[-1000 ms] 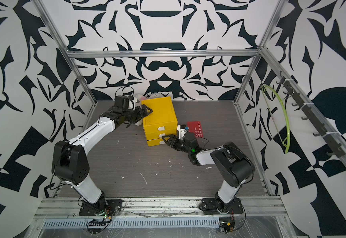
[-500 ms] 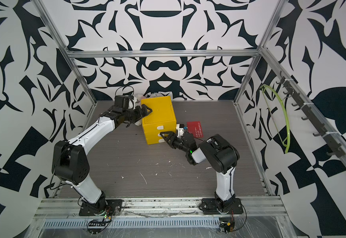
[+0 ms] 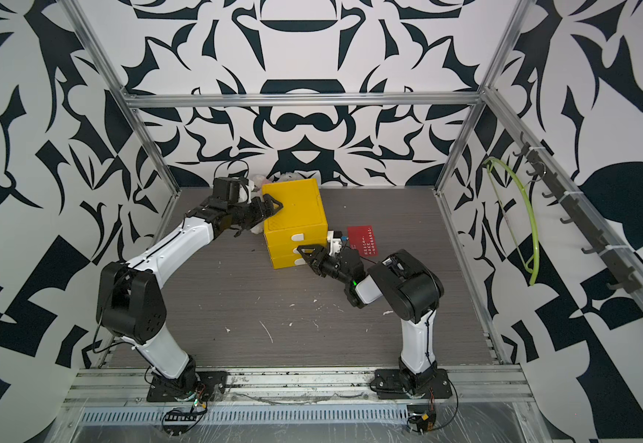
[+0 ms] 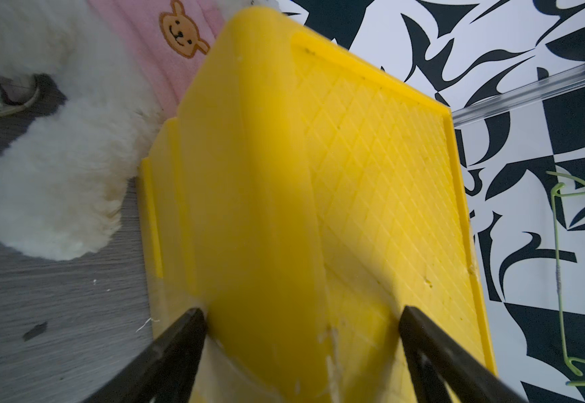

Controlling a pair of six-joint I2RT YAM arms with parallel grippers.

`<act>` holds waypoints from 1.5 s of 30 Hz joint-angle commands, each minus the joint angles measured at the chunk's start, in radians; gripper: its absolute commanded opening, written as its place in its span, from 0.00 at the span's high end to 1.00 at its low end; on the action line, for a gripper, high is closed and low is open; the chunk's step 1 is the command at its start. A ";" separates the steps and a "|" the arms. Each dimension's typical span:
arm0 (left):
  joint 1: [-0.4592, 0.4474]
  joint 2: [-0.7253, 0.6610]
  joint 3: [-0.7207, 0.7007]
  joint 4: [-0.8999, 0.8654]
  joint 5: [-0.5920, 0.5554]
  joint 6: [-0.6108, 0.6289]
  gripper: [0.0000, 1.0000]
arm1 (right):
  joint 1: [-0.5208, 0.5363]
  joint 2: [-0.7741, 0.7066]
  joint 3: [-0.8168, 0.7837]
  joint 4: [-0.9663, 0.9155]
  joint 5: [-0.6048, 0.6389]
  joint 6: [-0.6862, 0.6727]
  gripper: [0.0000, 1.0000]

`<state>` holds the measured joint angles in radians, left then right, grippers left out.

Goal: Take the postcards out of the drawer
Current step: Open the drawer in the storage box.

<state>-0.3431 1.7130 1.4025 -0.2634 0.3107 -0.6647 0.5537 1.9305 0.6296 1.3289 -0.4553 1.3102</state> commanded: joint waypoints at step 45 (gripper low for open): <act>-0.017 0.026 -0.012 -0.065 0.028 0.007 0.08 | 0.017 -0.007 0.044 0.098 0.151 0.207 0.52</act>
<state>-0.3435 1.7130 1.4025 -0.2642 0.3107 -0.6651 0.5720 1.9411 0.6472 1.3590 -0.3733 1.4654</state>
